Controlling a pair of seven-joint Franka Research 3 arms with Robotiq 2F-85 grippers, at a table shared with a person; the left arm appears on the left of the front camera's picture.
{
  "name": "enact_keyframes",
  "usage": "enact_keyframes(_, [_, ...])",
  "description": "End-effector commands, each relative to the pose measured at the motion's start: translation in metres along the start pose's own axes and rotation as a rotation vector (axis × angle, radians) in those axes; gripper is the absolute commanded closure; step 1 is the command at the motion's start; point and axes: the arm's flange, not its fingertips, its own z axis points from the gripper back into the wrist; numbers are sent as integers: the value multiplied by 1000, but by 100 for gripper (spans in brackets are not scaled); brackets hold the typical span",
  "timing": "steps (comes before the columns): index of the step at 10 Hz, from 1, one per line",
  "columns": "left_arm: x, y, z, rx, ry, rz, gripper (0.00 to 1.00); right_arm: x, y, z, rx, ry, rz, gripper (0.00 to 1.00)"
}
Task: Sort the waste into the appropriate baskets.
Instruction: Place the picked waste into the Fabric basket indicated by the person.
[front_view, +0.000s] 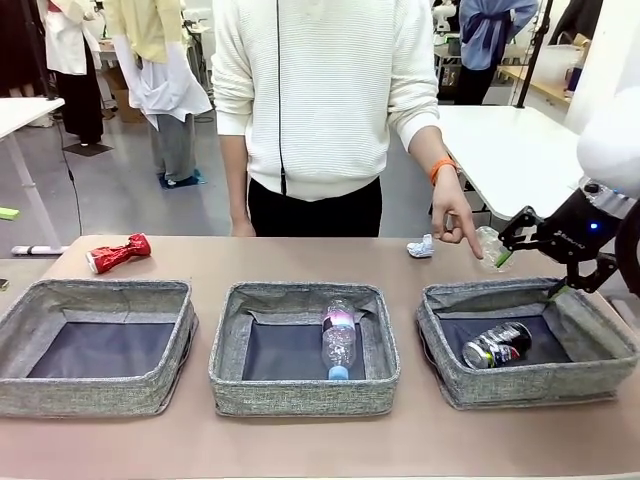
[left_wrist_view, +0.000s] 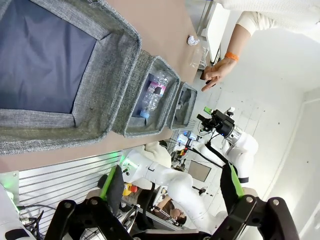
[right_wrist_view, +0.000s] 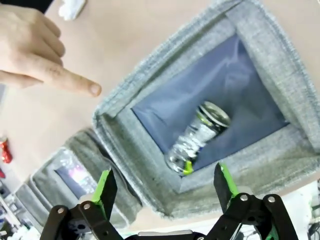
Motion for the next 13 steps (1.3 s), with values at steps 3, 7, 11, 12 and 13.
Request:
enact_keyframes(3, [-2, -1, -1, -22, 2, -4, 0, -27, 5, -3, 30, 74, 148, 0])
enact_keyframes(7, [-2, -1, -1, -22, 2, -4, 0, -30, 28, 81, 794, 719, 243, 0])
enact_keyframes(11, [-2, -1, -1, -22, 2, -4, 0, -7, -69, 10, 785, 681, -165, 0])
enact_keyframes(12, [-2, -1, -1, -22, 2, -4, 0, -22, -30, 60, 790, 681, 119, 0])
enact_keyframes(13, [-2, -1, -1, -22, 2, -4, 0, -22, -30, 60, 790, 681, 119, 0])
